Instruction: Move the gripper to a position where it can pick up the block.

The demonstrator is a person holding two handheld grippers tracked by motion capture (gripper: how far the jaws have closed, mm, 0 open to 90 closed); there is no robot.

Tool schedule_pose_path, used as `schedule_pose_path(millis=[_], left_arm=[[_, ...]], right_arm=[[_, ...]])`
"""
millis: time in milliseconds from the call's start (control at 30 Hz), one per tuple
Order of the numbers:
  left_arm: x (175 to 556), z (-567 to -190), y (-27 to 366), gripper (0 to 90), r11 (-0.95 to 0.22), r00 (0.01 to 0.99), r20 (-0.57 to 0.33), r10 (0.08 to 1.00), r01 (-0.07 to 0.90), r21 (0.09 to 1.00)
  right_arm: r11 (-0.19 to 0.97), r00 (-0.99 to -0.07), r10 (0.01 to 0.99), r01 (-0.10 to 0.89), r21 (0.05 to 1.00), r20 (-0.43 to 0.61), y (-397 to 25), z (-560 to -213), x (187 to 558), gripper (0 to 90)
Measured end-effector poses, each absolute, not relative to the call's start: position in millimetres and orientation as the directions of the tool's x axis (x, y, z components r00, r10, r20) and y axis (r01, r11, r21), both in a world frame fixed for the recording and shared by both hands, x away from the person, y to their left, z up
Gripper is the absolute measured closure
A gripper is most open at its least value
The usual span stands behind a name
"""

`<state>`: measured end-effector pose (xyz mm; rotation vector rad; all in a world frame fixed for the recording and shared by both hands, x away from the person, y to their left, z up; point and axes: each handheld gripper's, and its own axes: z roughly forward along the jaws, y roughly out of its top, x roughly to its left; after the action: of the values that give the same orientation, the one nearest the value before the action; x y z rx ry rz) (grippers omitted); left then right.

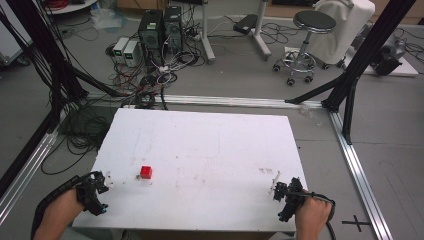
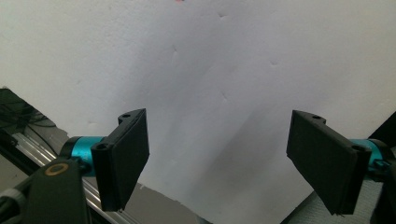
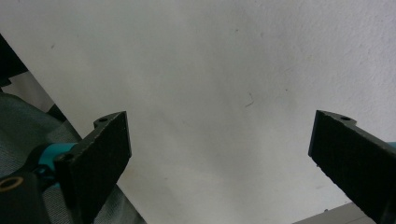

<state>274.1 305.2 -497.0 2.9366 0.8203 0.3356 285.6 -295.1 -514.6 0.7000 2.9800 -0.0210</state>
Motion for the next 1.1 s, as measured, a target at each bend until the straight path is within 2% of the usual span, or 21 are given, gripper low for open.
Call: schedule_pose_path(millis=[633,1100], left_arm=[[275,-495,303,21.4,-0.857,0.838,0.182,0.514,0.495,0.142],[298,-490,292,21.4,-0.906,0.891,0.167,0.422,0.408,0.109]], right_arm=[[0.892,-0.888,0.452,0.452,0.028,-0.084,-296,-512,284,5.0],[0.891,-0.886,0.454,0.453,0.035,-0.09,-297,-512,283,5.0]])
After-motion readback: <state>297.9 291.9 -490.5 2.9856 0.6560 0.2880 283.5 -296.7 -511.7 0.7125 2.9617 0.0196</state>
